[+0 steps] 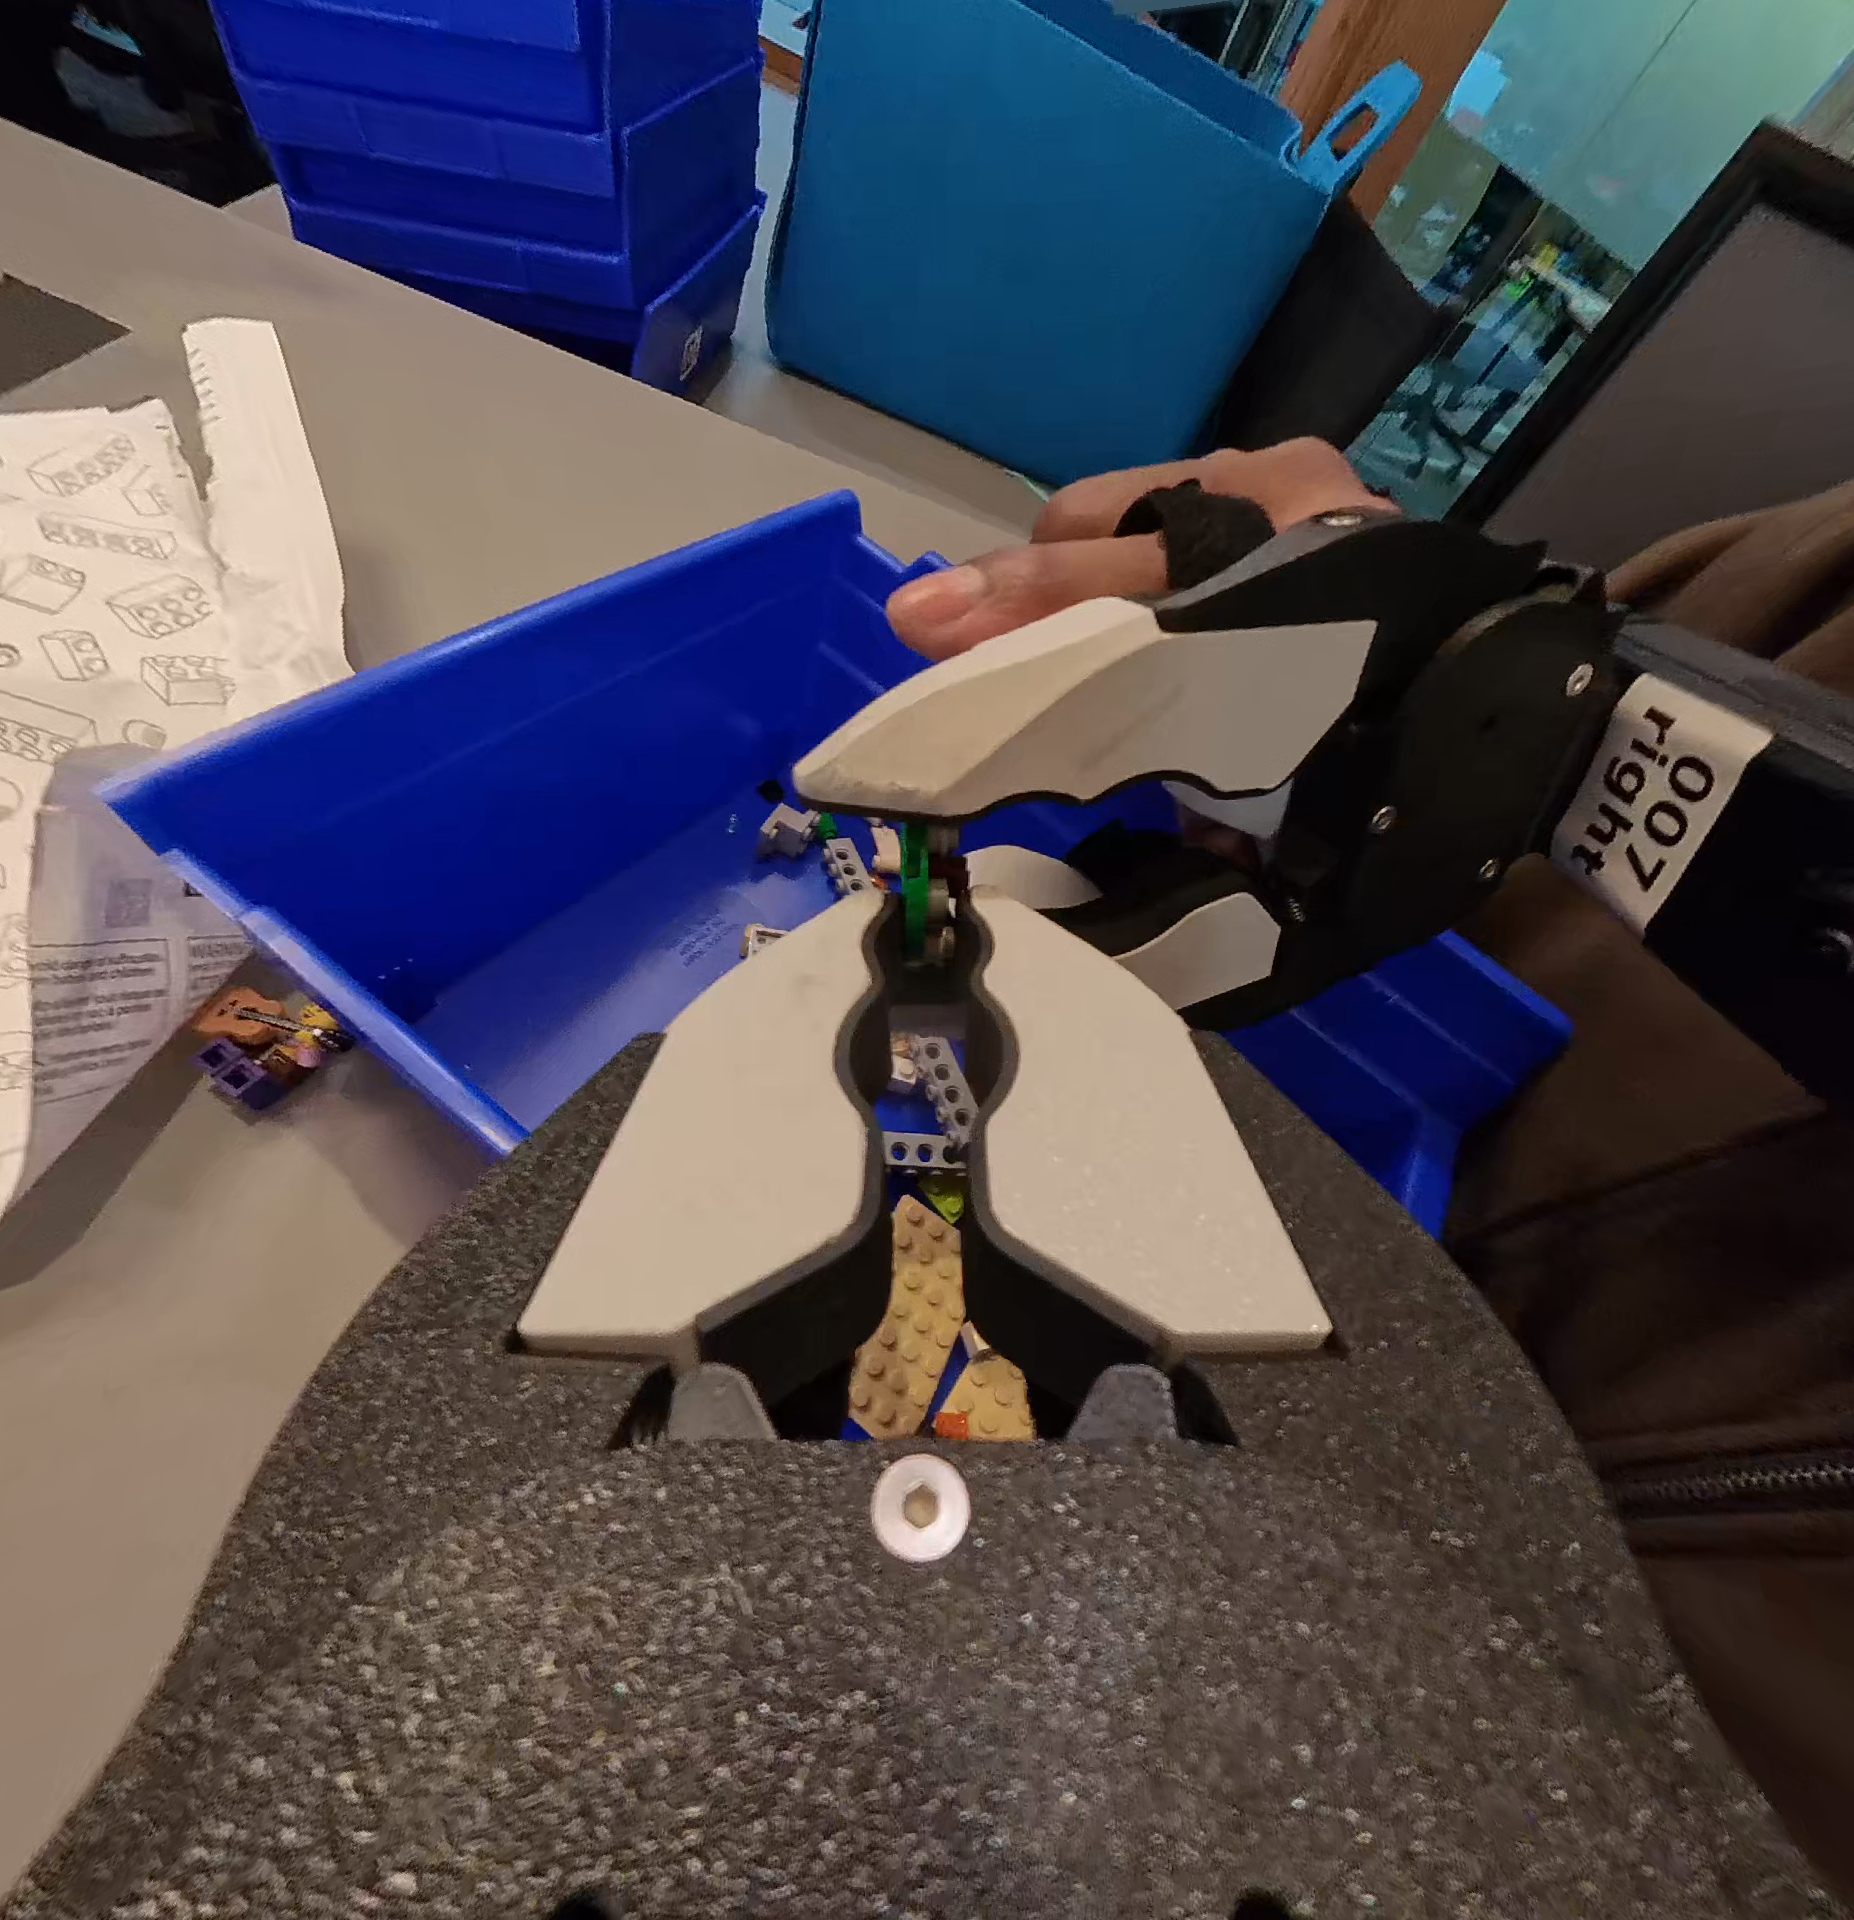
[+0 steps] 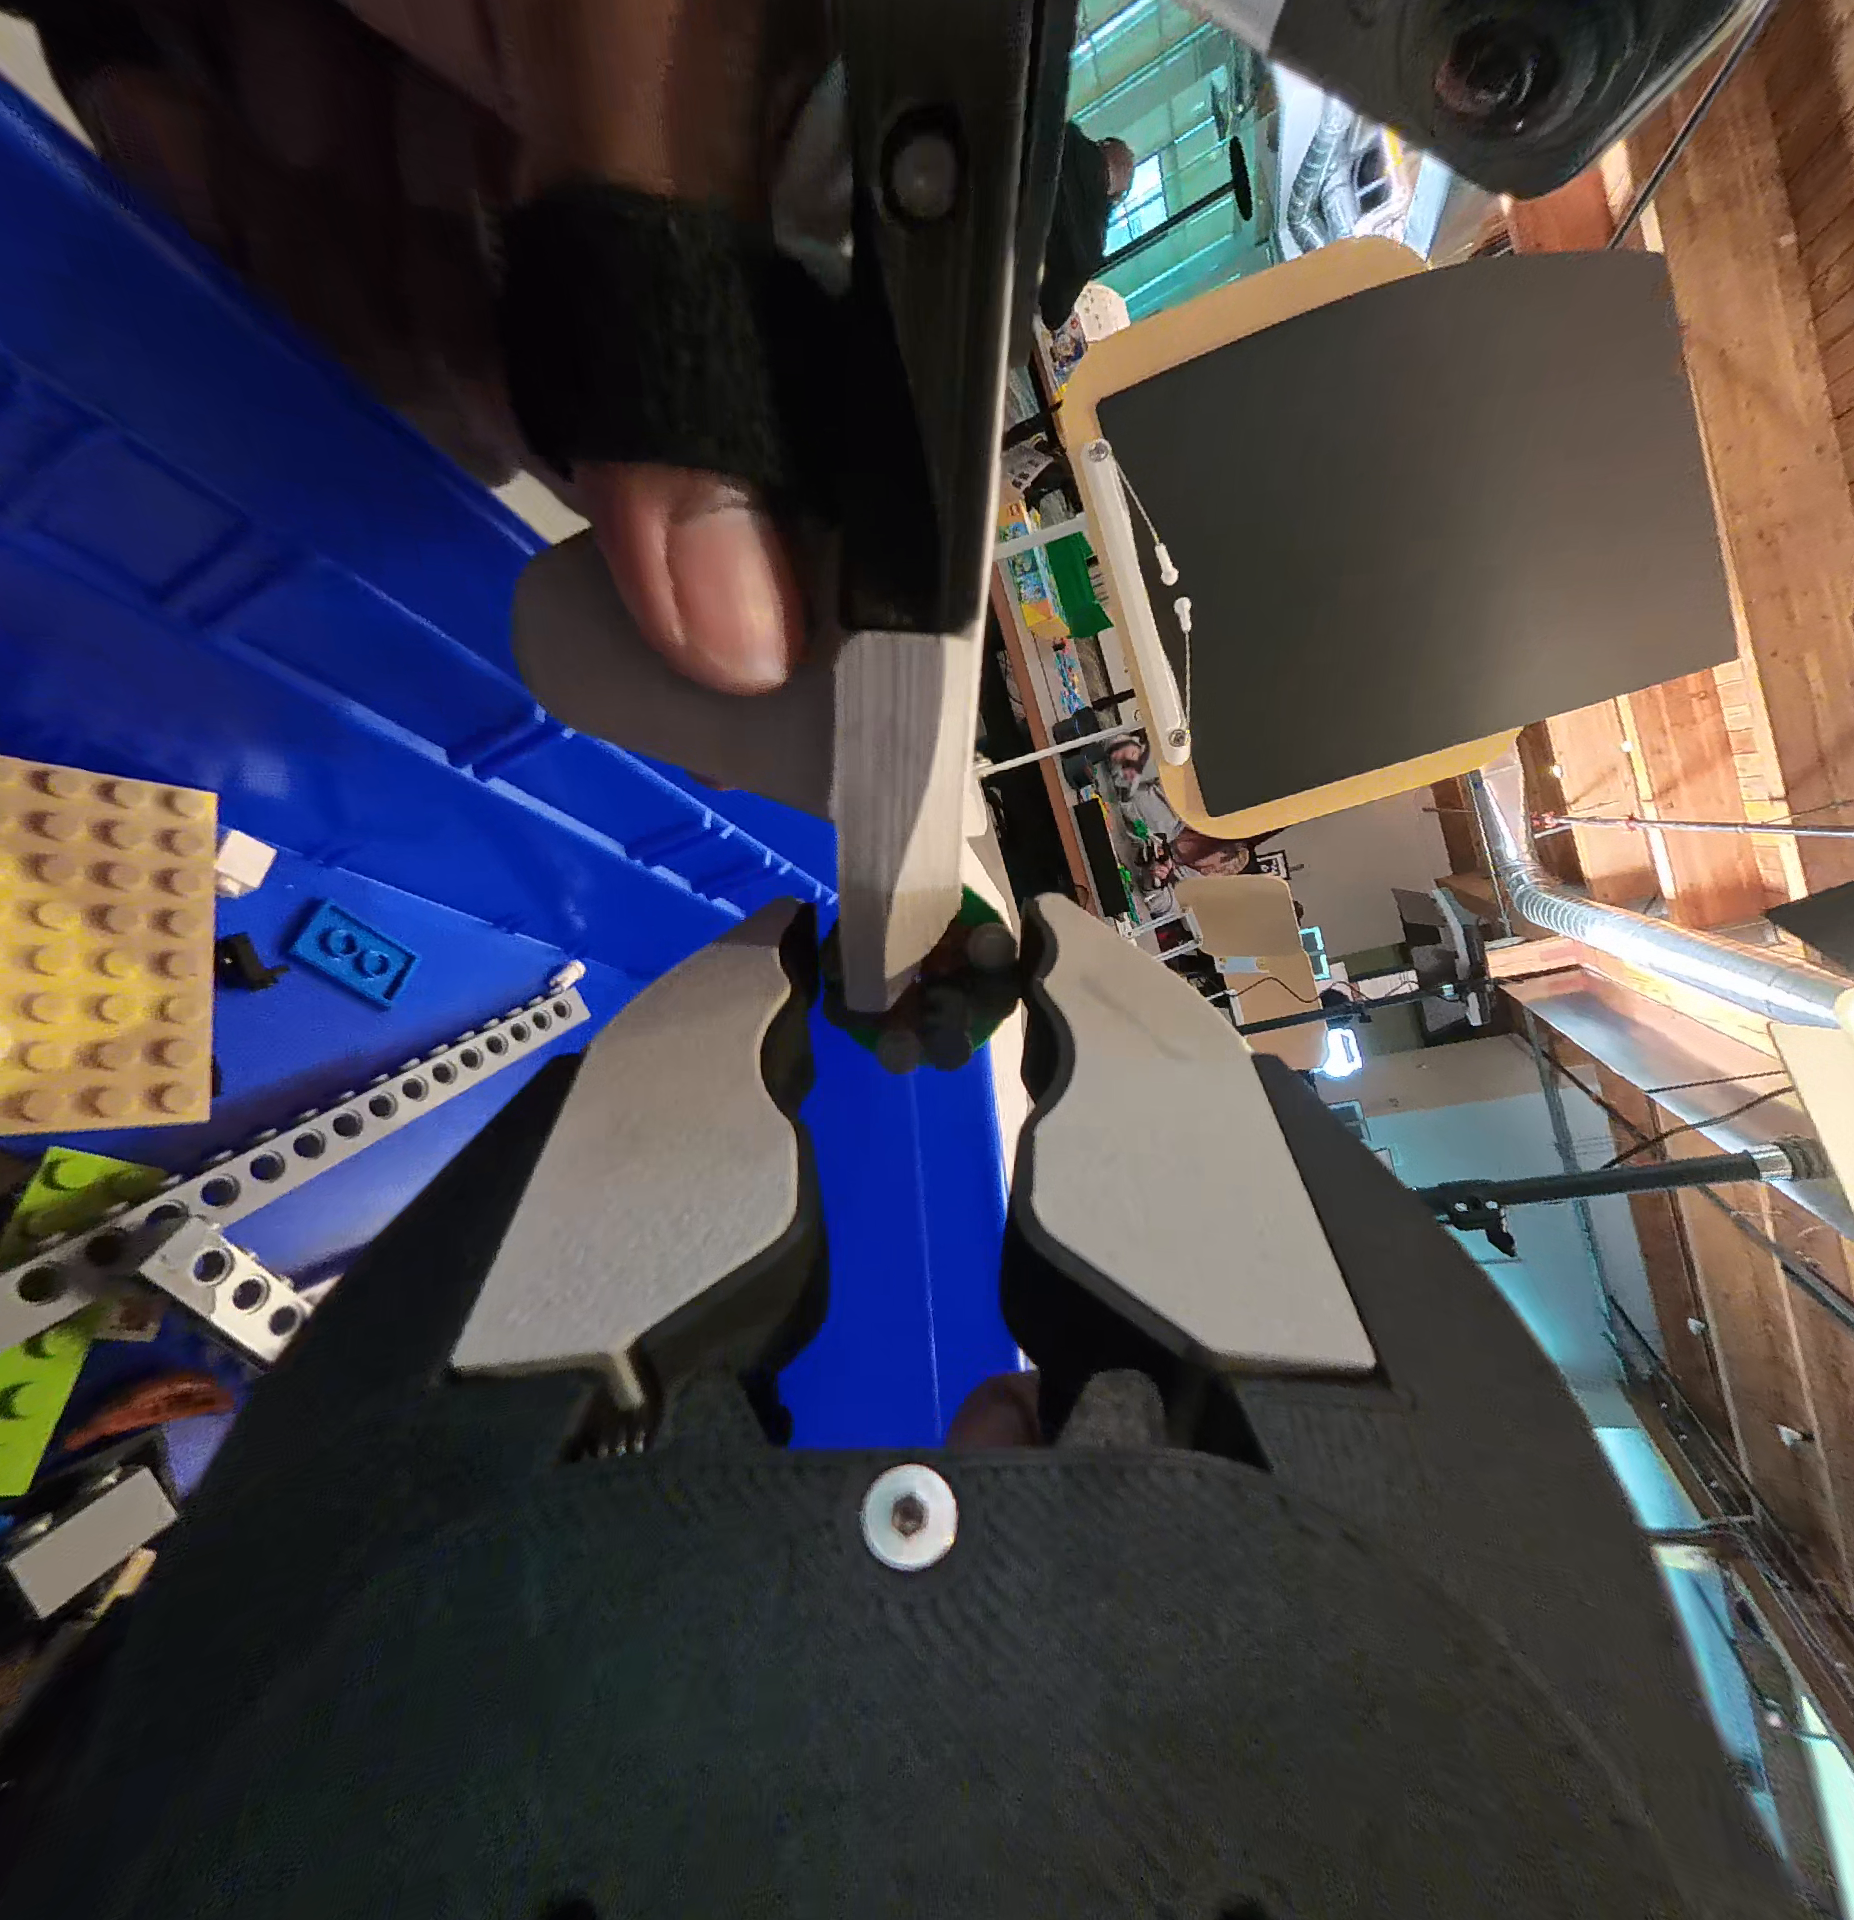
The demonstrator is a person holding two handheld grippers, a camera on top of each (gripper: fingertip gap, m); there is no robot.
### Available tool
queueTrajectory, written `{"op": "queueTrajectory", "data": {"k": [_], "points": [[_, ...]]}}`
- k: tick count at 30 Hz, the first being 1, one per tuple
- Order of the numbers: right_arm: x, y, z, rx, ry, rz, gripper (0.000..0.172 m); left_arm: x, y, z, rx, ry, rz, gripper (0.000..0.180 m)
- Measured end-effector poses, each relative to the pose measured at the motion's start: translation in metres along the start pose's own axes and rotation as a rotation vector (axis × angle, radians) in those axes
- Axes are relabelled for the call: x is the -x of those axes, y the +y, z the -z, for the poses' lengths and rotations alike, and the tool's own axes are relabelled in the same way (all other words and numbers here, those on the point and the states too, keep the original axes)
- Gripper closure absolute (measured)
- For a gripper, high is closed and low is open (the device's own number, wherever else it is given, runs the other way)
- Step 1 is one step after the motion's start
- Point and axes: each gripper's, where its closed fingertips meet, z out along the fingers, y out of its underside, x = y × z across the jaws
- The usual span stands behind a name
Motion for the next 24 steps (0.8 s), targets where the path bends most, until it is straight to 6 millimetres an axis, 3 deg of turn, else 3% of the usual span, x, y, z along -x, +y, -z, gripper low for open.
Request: {"op": "queueTrajectory", "data": {"k": [9, 24], "points": [[-0.0014, 0.0021, 0.0014, 0.050, 0.076, 0.150, 0.136, 0.0029, -0.0012, 0.0020, -0.045, 0.077, 0.134, 0.172], [-0.0002, 0.0033, 0.0055, 0.079, 0.090, 0.270, 0.137, 0.0008, 0.0007, -0.0003, -0.024, 0.074, 0.121, 0.172]]}}
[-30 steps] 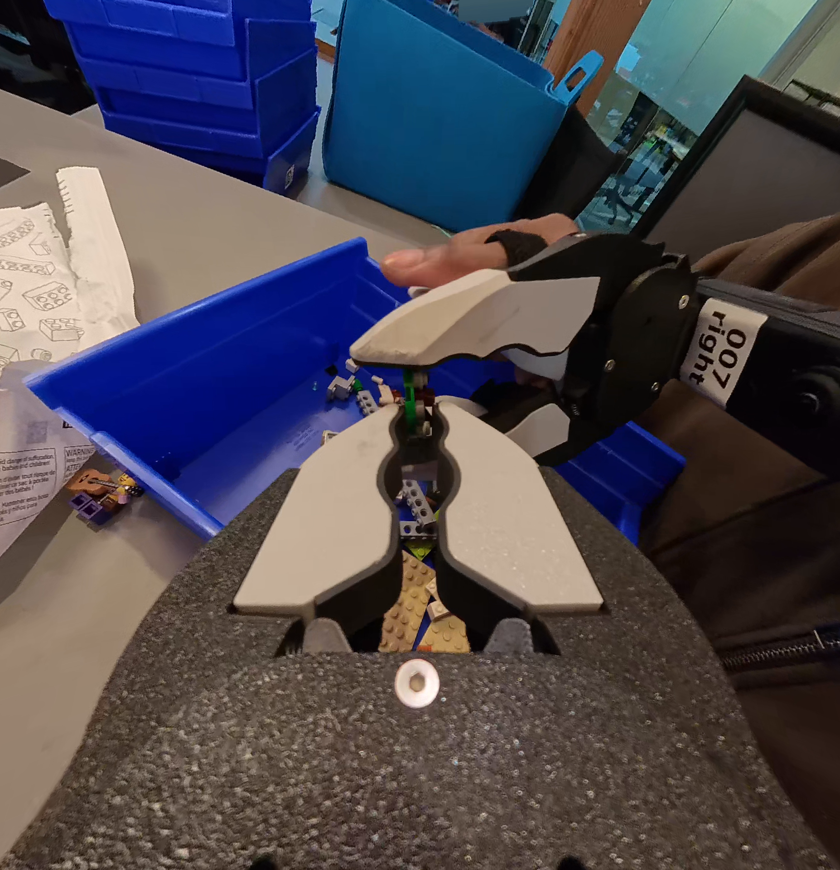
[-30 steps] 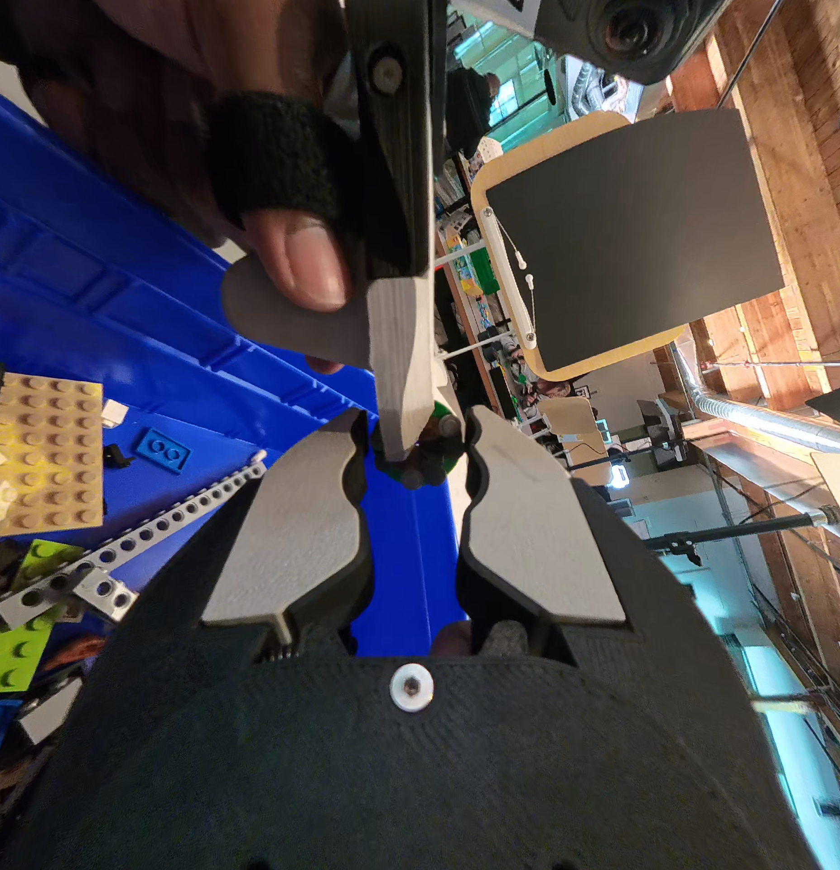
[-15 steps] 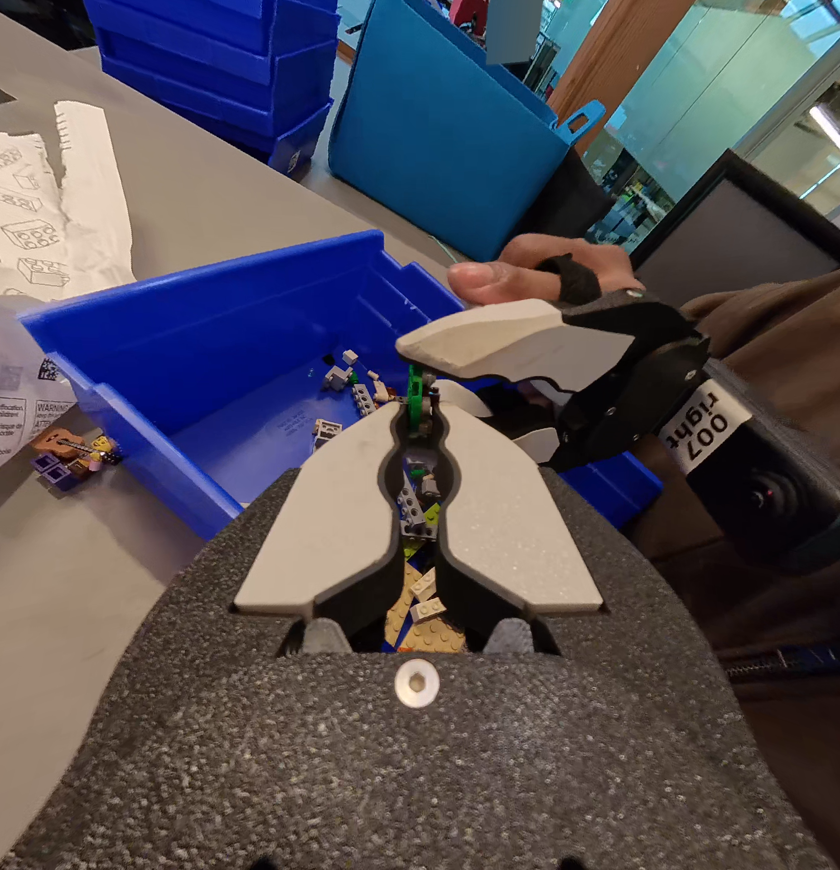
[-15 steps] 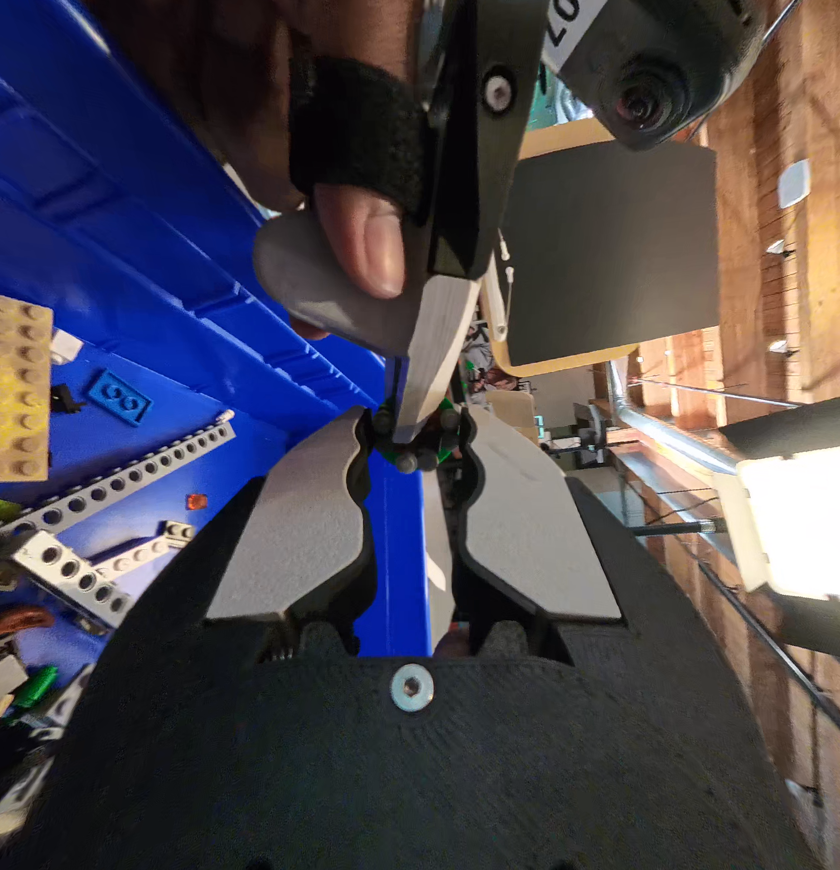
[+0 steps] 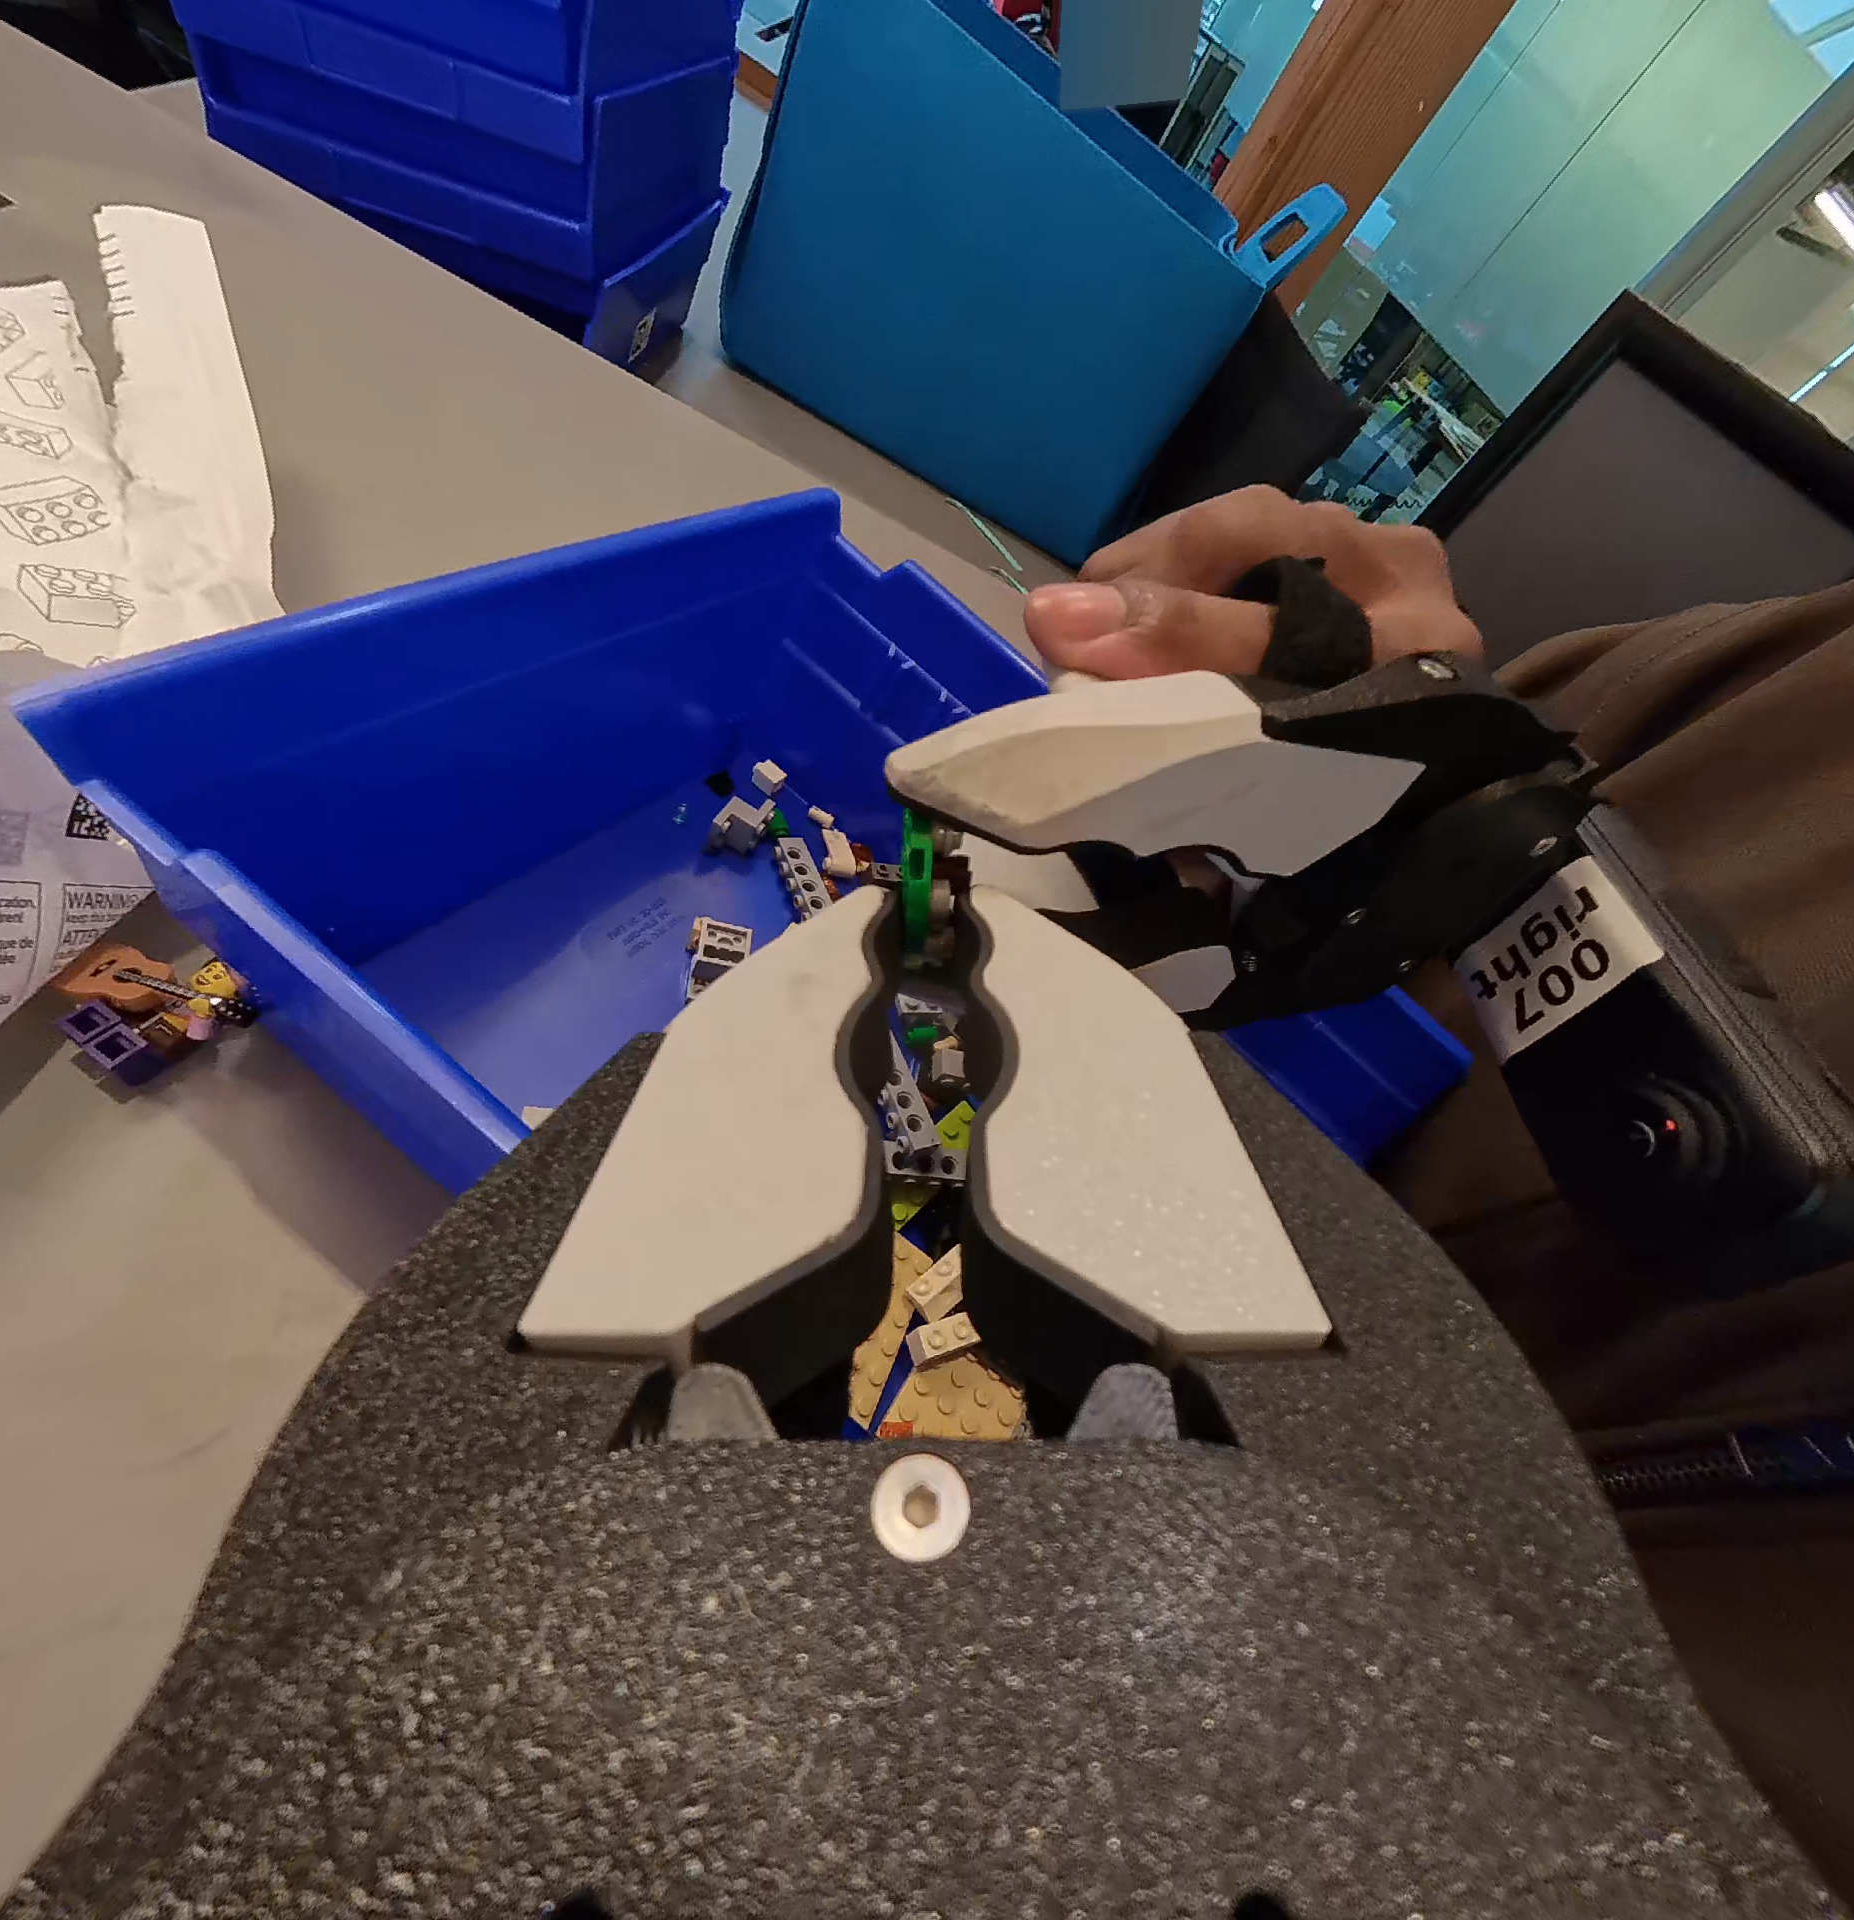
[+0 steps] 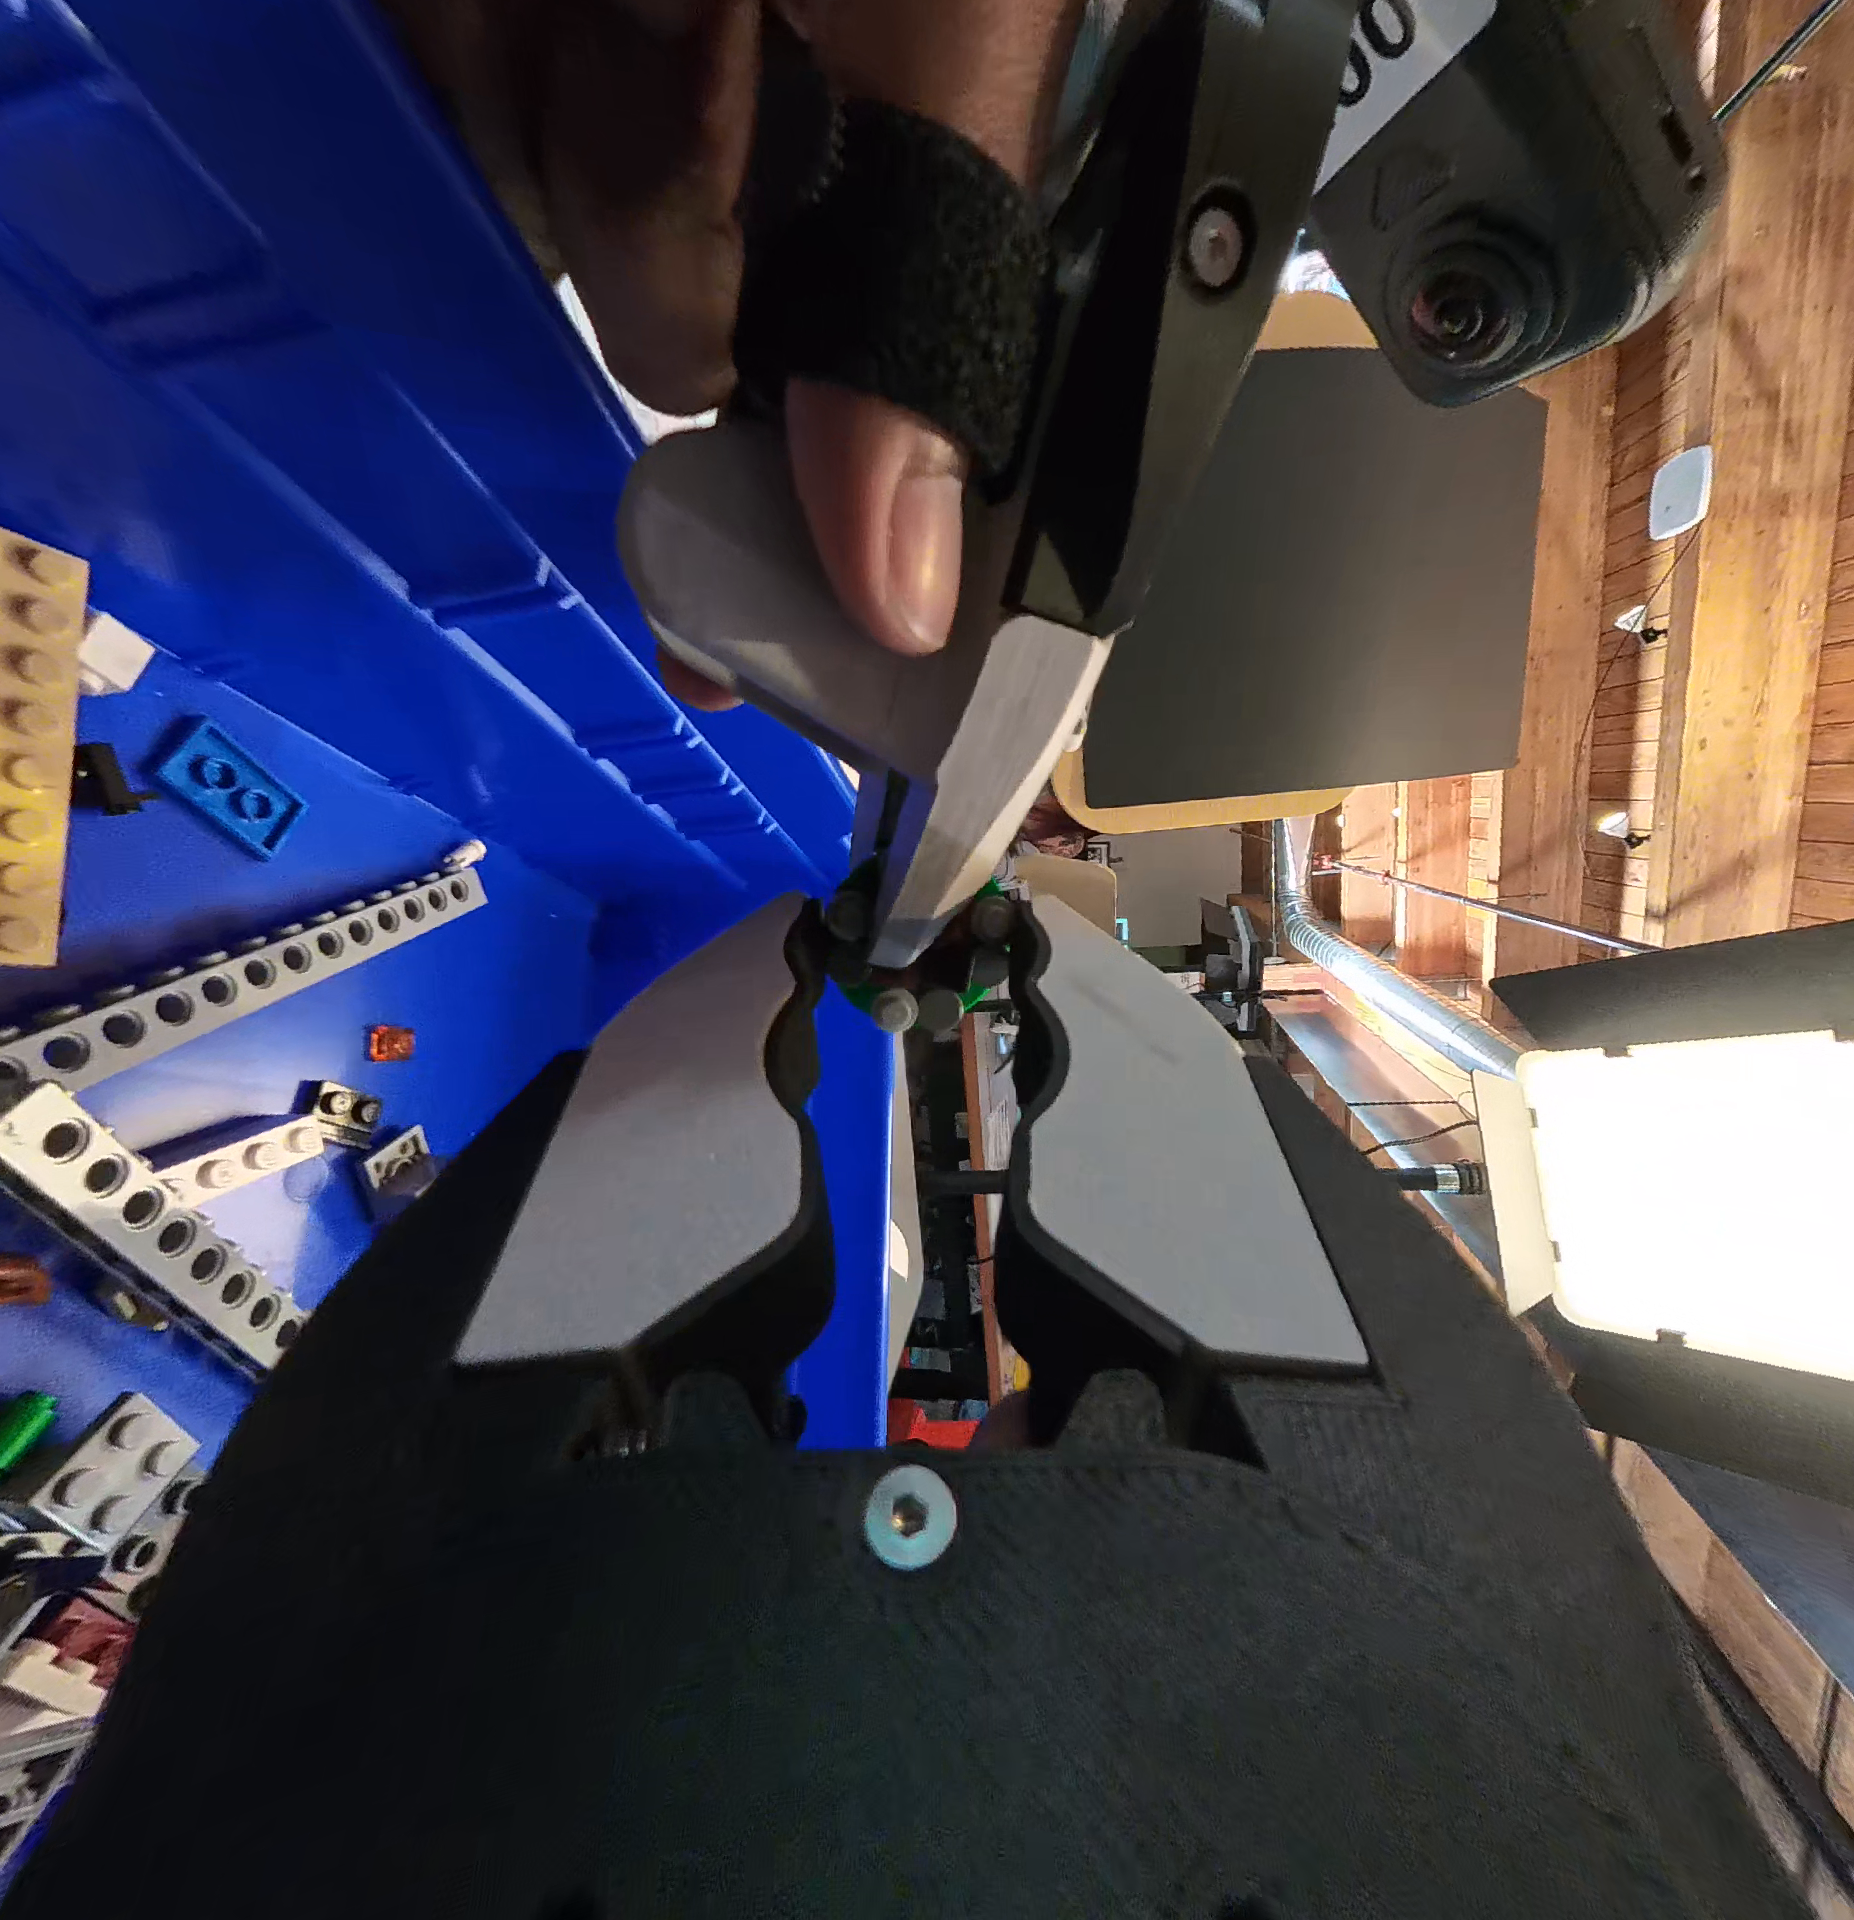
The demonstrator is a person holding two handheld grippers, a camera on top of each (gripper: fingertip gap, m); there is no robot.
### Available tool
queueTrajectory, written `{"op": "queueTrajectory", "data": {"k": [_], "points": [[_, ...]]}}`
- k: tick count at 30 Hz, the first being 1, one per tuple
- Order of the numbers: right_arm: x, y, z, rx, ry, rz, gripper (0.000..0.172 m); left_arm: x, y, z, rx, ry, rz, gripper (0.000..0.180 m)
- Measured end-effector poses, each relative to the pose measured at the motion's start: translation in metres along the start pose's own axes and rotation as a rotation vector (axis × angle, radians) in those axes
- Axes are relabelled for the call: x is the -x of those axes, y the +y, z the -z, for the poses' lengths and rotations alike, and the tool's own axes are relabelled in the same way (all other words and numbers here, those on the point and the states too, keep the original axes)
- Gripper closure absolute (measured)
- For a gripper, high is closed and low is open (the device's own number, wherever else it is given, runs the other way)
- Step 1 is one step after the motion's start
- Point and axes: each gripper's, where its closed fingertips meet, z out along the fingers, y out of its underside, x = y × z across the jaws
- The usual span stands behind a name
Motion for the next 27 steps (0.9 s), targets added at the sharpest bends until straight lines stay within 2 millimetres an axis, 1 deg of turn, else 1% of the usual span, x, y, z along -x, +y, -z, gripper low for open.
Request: {"op": "queueTrajectory", "data": {"k": [6, 12, 16, 18, 21, 22, 23, 24, 27], "points": [[-0.002, 0.001, 0.001, 0.020, 0.026, 0.052, 0.137, -0.001, -0.001, 0.000, -0.014, 0.020, 0.015, 0.171], [-0.008, -0.002, 0.004, 0.017, 0.082, 0.113, 0.139, -0.005, -0.007, 0.003, -0.071, 0.103, 0.090, 0.172], [-0.008, -0.004, 0.003, -0.021, 0.068, 0.047, 0.139, -0.006, -0.006, 0.004, -0.039, 0.051, 0.000, 0.171], [-0.009, -0.005, 0.003, -0.036, 0.087, 0.048, 0.137, -0.010, -0.003, 0.004, 0.004, 0.022, -0.063, 0.172], [-0.004, 0.000, -0.003, 0.002, 0.062, 0.043, 0.123, -0.016, 0.006, -0.002, 0.076, -0.010, -0.145, 0.172], [0.000, 0.002, -0.004, 0.013, 0.039, 0.040, 0.122, -0.016, 0.007, -0.004, 0.082, -0.021, -0.157, 0.172], [0.002, 0.002, -0.004, 0.014, 0.029, 0.047, 0.132, -0.015, 0.007, -0.003, 0.086, -0.029, -0.155, 0.172], [0.000, 0.002, -0.004, 0.011, 0.043, 0.054, 0.135, -0.015, 0.006, -0.003, 0.075, -0.018, -0.142, 0.172], [-0.001, 0.003, -0.005, 0.035, 0.050, 0.065, 0.136, -0.014, 0.005, -0.002, 0.052, 0.016, -0.064, 0.172]]}}
